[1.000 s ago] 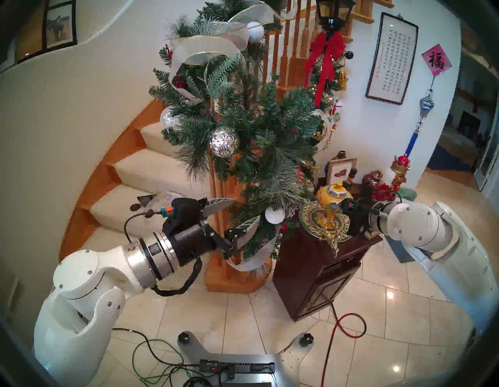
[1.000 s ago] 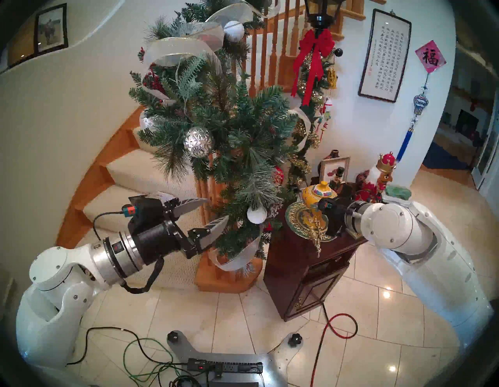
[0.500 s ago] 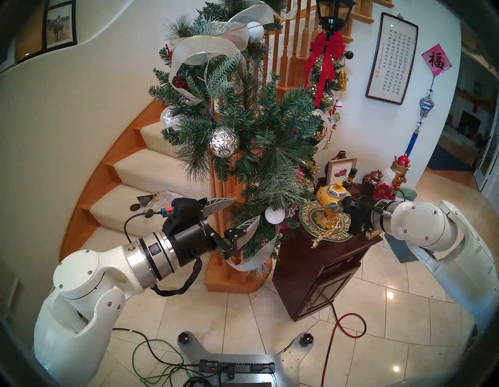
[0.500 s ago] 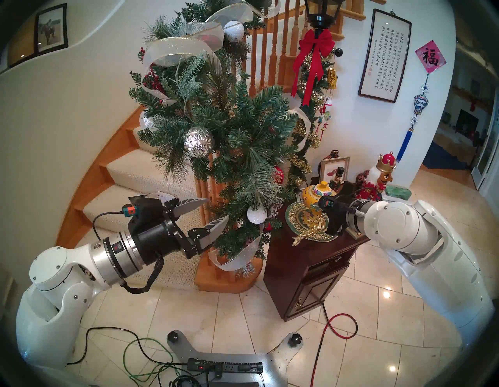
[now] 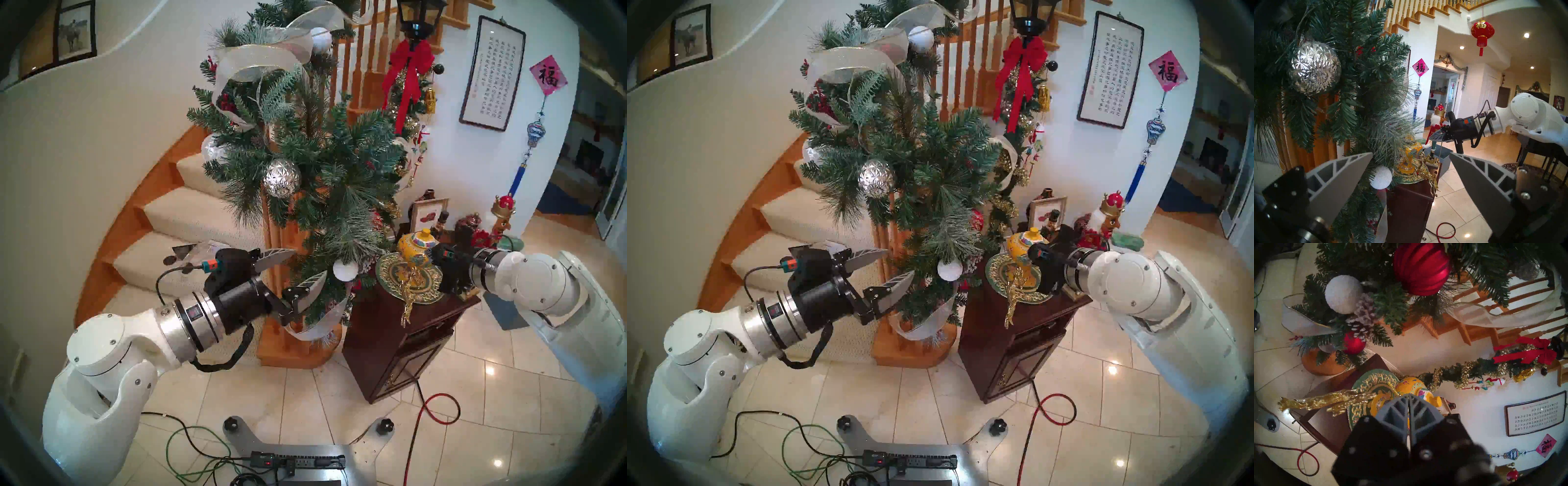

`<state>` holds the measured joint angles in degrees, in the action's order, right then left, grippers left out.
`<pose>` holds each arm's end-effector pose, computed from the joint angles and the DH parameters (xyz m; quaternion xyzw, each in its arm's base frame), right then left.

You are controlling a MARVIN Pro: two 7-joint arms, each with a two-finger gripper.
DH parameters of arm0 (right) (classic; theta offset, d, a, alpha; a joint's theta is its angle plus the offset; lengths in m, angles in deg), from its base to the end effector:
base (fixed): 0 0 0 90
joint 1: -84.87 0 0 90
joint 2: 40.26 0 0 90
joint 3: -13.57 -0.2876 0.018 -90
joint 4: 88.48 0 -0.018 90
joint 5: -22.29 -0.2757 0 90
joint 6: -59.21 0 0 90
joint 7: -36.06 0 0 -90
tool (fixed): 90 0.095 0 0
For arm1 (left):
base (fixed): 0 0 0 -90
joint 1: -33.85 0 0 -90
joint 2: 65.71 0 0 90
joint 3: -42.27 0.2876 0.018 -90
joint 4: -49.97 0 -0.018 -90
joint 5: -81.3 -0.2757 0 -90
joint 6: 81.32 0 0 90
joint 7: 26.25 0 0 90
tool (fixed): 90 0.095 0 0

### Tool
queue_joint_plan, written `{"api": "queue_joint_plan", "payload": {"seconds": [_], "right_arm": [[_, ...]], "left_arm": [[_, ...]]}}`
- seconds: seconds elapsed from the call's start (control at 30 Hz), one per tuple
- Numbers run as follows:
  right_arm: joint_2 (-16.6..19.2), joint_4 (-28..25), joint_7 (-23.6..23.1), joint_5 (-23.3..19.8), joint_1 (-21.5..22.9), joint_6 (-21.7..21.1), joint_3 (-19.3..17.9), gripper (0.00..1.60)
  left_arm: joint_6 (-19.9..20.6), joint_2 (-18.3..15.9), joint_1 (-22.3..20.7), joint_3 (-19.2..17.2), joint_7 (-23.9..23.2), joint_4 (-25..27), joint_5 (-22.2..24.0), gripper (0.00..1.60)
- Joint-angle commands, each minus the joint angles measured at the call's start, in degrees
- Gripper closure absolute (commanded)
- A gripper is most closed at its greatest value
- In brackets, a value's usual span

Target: Hang the ornament onto the Christmas-tree-style decoration

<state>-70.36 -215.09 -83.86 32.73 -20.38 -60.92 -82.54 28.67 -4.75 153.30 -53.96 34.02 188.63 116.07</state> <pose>0.3084 -0.1150 -0.1568 0.6729 0.5430 0.4487 0.2257 0.2121 -0.0073 -0.1662 0.6609 -0.2638 0.6206 0.3293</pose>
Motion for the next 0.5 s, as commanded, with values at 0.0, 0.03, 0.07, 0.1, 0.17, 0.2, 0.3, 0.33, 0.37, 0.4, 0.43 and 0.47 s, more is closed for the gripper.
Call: {"api": "queue_joint_plan", "payload": {"seconds": [0.0, 0.03, 0.07, 0.1, 0.17, 0.2, 0.3, 0.33, 0.37, 0.4, 0.43, 0.47], "right_arm": [[0.2, -1.2, 0.1, 0.0, -0.5, -0.2, -2.5, 1.6], [0.2, -1.2, 0.1, 0.0, -0.6, -0.2, -2.7, 1.6], [0.1, -1.4, 0.0, -0.1, -0.8, -0.2, -3.0, 1.6], [0.1, -1.5, 0.0, -0.2, -0.9, -0.2, -3.3, 1.6], [0.0, -1.8, -0.2, -0.3, -1.2, -0.2, -3.9, 1.6], [0.0, -1.9, -0.2, -0.4, -1.4, -0.2, -4.2, 1.6], [0.0, -2.4, -0.4, -0.5, -1.9, -0.2, -5.1, 1.6], [0.0, -2.7, -0.4, -0.6, -2.2, -0.2, -5.5, 1.6], [0.0, -2.8, -0.5, -0.6, -2.4, -0.3, -5.7, 1.6], [0.0, -3.0, -0.5, -0.6, -2.6, -0.3, -6.1, 1.6], [0.0, -3.2, -0.5, -0.7, -2.8, -0.3, -6.5, 1.6], [0.0, -3.3, -0.6, -0.7, -3.0, -0.3, -6.9, 1.6]], "left_arm": [[-0.1, 0.0, -0.1, -0.1, 0.0, 0.3, 0.0, 0.0], [-0.1, 0.0, -0.1, -0.1, 0.0, 0.3, 0.0, 0.0], [-0.1, 0.0, -0.1, -0.1, 0.0, 0.3, 0.0, 0.0], [-0.1, 0.0, -0.1, -0.1, 0.0, 0.3, 0.0, 0.0], [-0.1, 0.0, -0.1, -0.1, 0.0, 0.3, 0.0, 0.0], [-0.1, 0.0, -0.1, -0.1, 0.0, 0.3, 0.0, 0.0], [-0.1, 0.0, -0.1, -0.1, 0.0, 0.3, 0.0, 0.0], [-0.1, 0.0, -0.1, -0.1, 0.0, 0.3, 0.0, 0.0], [-0.1, 0.0, -0.1, -0.1, 0.0, 0.3, 0.0, 0.0], [-0.1, 0.0, -0.1, -0.1, 0.0, 0.3, 0.0, 0.0], [-0.1, 0.0, -0.1, -0.1, 0.0, 0.3, 0.0, 0.0], [-0.1, 0.0, -0.1, -0.1, 0.0, 0.3, 0.0, 0.0]]}}
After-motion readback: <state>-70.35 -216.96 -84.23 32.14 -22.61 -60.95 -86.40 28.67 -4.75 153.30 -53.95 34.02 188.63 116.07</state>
